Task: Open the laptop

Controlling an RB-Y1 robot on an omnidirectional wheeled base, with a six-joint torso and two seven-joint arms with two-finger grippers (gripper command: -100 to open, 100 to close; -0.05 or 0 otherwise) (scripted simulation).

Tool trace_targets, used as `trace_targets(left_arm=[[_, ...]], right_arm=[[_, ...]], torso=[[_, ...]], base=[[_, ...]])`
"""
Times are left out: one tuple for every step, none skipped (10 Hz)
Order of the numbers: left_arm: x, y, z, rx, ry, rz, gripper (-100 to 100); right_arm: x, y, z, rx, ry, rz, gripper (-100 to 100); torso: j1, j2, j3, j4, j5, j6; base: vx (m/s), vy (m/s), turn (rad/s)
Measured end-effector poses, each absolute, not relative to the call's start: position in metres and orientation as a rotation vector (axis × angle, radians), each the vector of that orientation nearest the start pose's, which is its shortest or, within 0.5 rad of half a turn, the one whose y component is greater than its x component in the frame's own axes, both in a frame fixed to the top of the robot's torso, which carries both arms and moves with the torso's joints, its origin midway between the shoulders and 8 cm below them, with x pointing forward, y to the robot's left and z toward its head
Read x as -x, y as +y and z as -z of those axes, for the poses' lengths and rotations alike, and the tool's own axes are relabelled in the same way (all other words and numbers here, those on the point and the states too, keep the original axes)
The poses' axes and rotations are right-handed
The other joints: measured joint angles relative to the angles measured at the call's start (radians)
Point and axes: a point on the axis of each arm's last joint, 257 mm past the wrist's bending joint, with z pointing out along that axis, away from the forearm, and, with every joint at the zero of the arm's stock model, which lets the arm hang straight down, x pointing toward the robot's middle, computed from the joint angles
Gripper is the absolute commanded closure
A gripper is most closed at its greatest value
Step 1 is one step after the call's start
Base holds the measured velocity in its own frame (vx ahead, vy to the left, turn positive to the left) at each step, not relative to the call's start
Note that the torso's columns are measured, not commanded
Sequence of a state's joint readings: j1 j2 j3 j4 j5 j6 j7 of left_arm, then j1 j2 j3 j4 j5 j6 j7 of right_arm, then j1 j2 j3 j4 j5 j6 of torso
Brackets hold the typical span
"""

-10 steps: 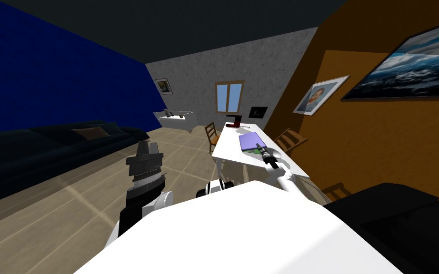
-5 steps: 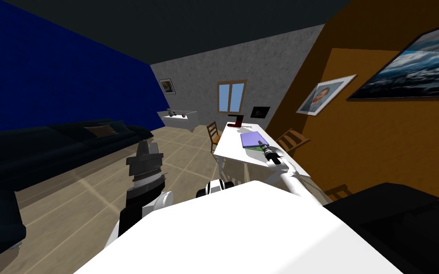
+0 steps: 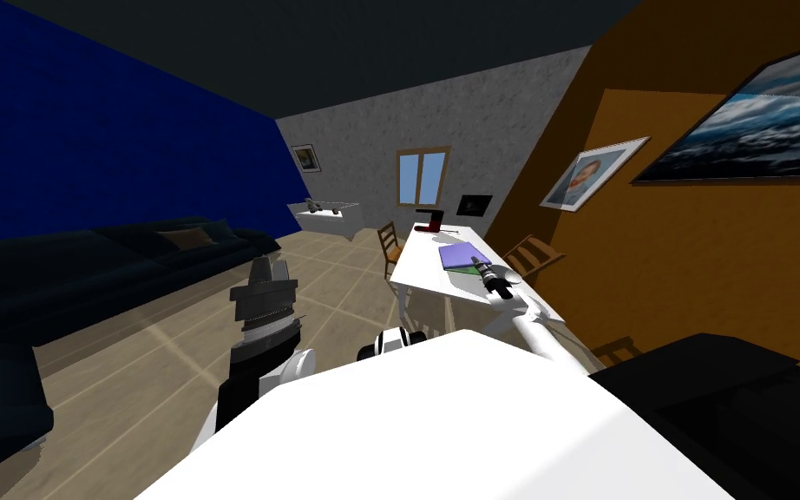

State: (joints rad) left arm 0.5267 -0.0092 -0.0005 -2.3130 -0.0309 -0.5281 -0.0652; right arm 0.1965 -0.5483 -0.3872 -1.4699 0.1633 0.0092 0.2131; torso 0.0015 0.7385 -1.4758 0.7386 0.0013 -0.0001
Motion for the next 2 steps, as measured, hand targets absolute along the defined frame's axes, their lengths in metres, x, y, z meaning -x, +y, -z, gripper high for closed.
trace_targets(left_arm=[[-0.331,0.2767,-0.0358,0.59,0.612,1.221,0],[-0.331,0.2767,-0.0358,0.59,0.612,1.221,0]], right_arm=[[-0.4275,-0.613,0.2074,-0.834,1.409,-0.119,0],[-0.4275,-0.613,0.2074,-0.834,1.409,-0.119,0]], torso=[[-0.001,0.0,0.0,0.0,-0.001,0.0],[-0.002,0.0,0.0,-0.001,-0.001,0.0]], base=[[0.0,0.0,0.0],[0.0,0.0,0.0]])
